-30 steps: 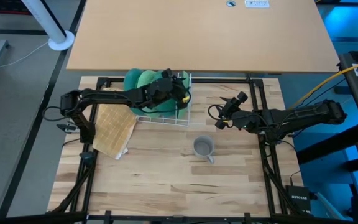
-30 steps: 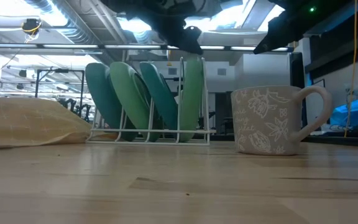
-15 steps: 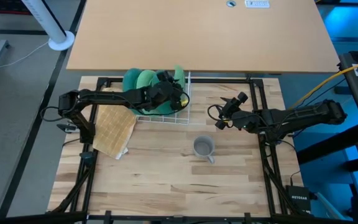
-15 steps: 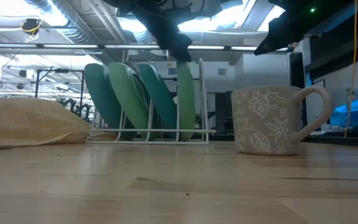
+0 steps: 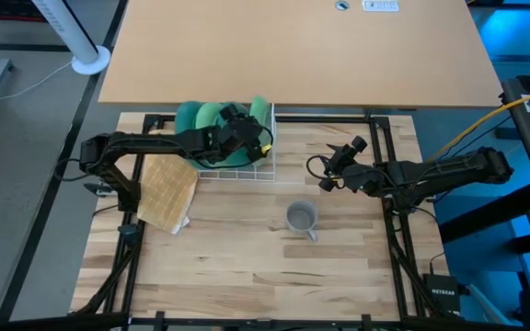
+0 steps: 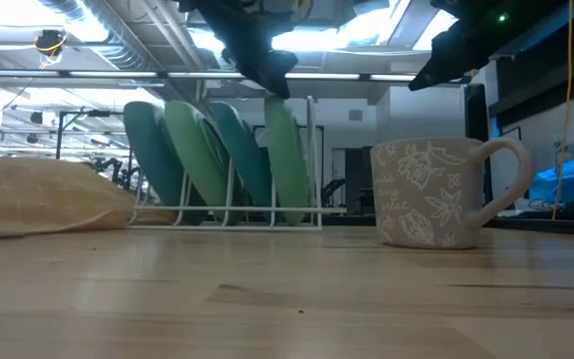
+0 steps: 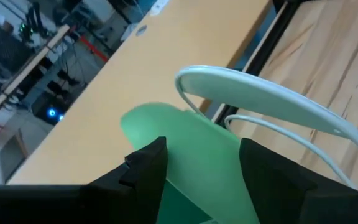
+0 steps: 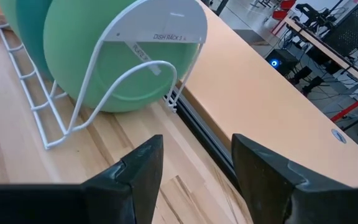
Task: Sort dishes
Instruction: Put the green plate into the dish rack
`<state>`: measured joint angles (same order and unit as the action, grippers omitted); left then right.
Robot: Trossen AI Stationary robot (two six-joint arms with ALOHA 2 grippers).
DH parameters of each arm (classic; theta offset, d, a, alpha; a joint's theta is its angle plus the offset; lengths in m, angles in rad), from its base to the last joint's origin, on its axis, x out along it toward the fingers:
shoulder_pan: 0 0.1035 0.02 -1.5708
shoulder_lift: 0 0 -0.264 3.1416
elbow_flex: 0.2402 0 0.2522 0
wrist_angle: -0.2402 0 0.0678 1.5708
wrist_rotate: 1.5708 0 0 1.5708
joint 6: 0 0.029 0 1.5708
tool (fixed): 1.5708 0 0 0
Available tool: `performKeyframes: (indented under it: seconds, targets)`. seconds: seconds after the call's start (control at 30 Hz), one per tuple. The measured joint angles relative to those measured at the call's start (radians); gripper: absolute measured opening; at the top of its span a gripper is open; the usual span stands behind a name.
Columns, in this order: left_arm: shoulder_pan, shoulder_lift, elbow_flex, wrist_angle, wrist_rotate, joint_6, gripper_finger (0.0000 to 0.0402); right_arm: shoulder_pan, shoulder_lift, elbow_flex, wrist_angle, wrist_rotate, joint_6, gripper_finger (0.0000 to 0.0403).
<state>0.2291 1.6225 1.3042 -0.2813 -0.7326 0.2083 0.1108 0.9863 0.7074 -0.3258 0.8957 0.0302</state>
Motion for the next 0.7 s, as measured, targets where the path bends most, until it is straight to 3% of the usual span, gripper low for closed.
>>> performKeyframes:
  seconds: [0.37,0.6,0.7]
  targets:
    - [-0.017,-0.002,0.000,-0.061,-0.016,-0.086,0.0191,0.000,0.000,0.000,0.000,0.000,0.000,0.0195]
    - [-0.041,-0.017,-0.003,-0.057,0.012,-0.254,0.0191,0.000,0.000,0.000,0.000,0.000,0.000,0.0195]
    - [-0.045,-0.038,-0.005,-0.074,0.022,-0.257,0.0191,0.000,0.000,0.000,0.000,0.000,0.000,0.0195]
